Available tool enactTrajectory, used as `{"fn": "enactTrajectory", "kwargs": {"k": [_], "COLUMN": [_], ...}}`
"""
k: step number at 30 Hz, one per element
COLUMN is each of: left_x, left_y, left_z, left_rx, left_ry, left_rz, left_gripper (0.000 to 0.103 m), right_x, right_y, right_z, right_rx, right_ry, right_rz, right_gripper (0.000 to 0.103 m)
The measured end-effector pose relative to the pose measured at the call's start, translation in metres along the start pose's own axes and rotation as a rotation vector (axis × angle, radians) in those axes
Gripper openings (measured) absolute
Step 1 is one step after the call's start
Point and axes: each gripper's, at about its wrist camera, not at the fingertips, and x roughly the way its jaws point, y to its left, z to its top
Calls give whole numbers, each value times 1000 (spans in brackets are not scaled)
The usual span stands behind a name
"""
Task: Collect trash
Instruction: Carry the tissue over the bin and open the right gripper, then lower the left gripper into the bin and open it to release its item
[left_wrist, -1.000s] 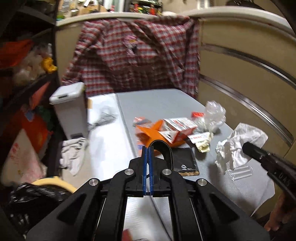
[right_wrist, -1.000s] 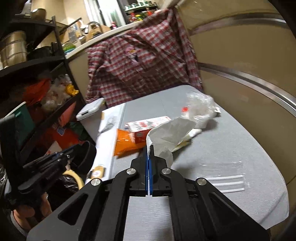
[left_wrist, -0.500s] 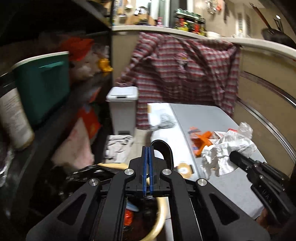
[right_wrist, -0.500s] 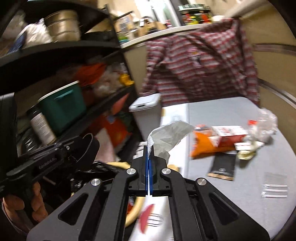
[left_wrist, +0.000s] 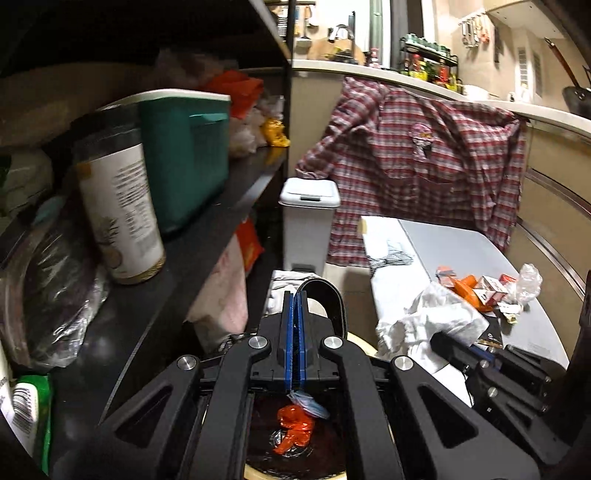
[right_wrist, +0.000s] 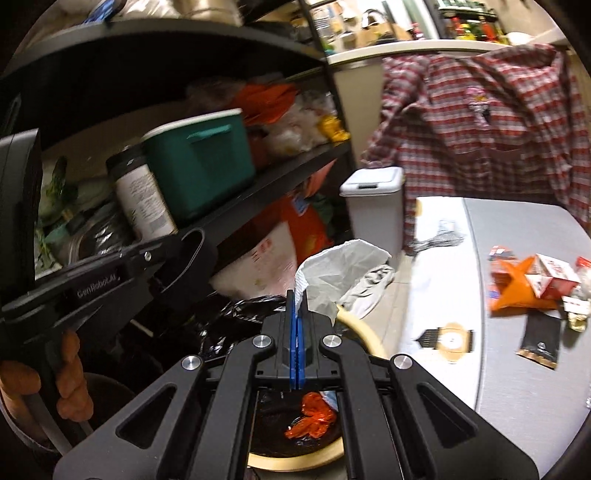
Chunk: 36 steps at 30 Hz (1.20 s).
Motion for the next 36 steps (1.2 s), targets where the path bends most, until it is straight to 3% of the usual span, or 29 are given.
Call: {"fn": "enactTrajectory", "kwargs": {"k": [13, 18, 19, 20, 22, 36], "left_x": [17, 23, 24, 25, 27, 34], "left_y": [22, 25, 26, 27, 28, 27], "left_z": [-6, -7, -7, -7, -7, -10], "left_rx": [-56, -61, -60, -60, -62, -55], "left_ry": [17, 20, 20, 21, 24, 48], "left_rz": [6, 11, 14, 14, 16, 19], "left_gripper": [2, 2, 2, 2, 2, 2], "right_x": [46, 53, 54, 54, 52, 48], "right_y": [21, 19, 19, 18, 15, 2], "right_z": [-18, -21, -21, -22, -21, -23], "right_rx": [-59, -47, -43, -36, -13, 1], "right_ry": [118, 123, 123, 117, 96, 86], "right_rz": [32, 28, 24, 19, 17, -21], "right_gripper": [1, 6, 15, 34, 54, 54]}}
